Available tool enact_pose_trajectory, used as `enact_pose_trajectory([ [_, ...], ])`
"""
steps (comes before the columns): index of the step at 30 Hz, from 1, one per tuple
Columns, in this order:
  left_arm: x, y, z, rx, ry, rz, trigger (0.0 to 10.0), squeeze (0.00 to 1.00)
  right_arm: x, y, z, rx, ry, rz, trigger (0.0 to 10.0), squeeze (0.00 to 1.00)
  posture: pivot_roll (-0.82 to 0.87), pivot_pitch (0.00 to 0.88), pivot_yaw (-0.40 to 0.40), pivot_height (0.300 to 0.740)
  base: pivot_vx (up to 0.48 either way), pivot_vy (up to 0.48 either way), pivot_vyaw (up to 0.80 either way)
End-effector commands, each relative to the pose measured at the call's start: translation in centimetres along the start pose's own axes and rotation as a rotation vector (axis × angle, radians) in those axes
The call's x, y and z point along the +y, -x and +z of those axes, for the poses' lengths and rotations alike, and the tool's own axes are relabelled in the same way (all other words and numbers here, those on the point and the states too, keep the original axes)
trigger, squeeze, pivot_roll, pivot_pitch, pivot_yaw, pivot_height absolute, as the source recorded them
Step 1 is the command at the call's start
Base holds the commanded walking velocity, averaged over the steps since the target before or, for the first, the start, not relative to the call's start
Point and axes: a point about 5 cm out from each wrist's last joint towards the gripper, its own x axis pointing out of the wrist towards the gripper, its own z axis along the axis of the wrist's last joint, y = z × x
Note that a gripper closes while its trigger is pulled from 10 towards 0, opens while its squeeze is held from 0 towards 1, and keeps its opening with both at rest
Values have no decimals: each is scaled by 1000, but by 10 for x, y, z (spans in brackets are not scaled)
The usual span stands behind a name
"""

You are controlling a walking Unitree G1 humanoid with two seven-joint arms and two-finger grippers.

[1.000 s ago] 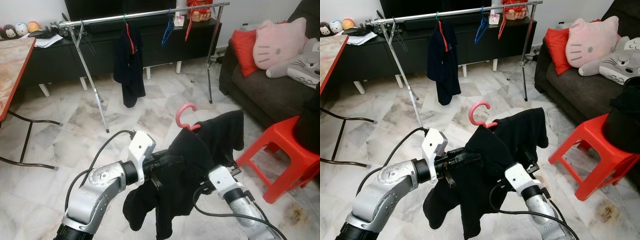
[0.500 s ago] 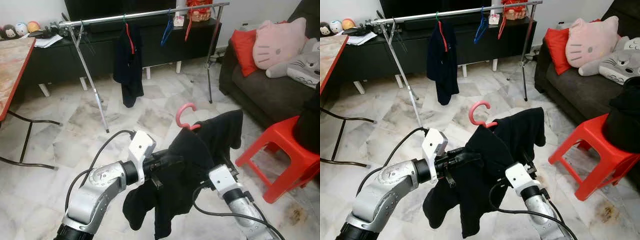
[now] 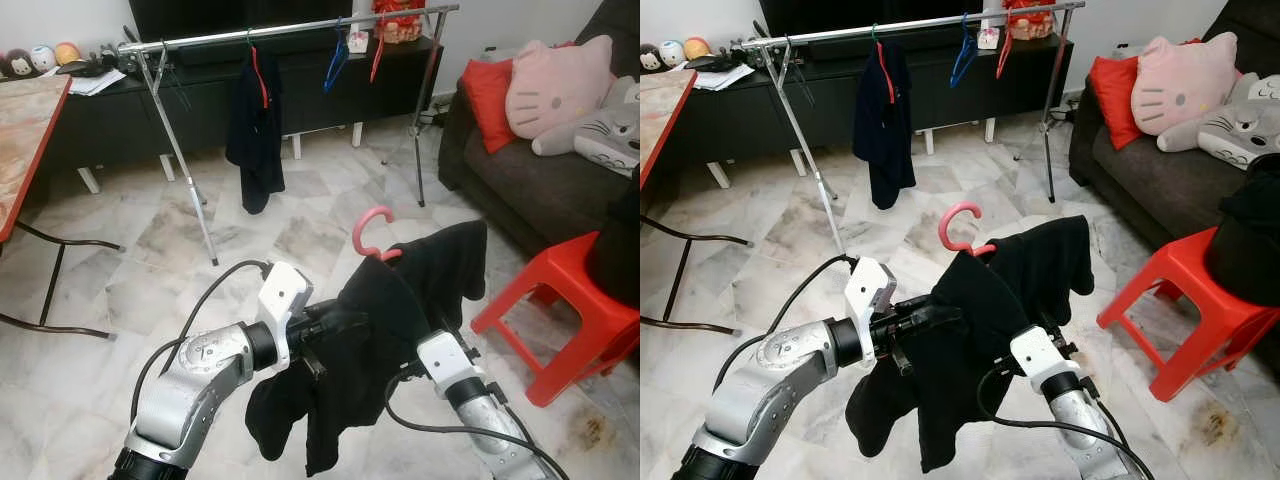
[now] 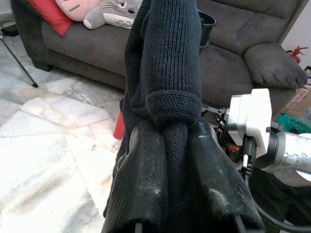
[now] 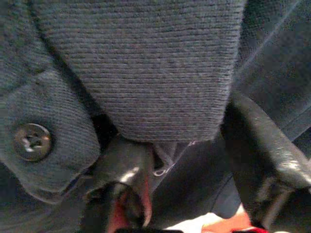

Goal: Hang hanger

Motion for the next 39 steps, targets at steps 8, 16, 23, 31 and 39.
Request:
enact_pose_trajectory([
  [8,-3,-2,10,-32,-23,-17,10000,0,3,-1,0,1,-18,11,0,0,-67,0,-13,740,0,0,0],
  [16,-3,-1,10,-31,-22,-16,10000,0,3,-2,1,1,-19,12,0,0,-66,0,-11,740,0,0,0],
  [23,-1,3,8,-21,-22,3,10000,0,3,-3,2,-4,-16,12,0,0,-63,0,-13,740,0,0,0],
  [31,20,21,-11,108,-103,124,10000,0,2,-3,1,-2,1,13,0,0,-63,0,-9,740,0,0,0],
  [39,44,40,-24,251,-216,229,10000,0,2,-5,3,-7,-1,13,0,0,-62,0,-10,740,0,0,0],
])
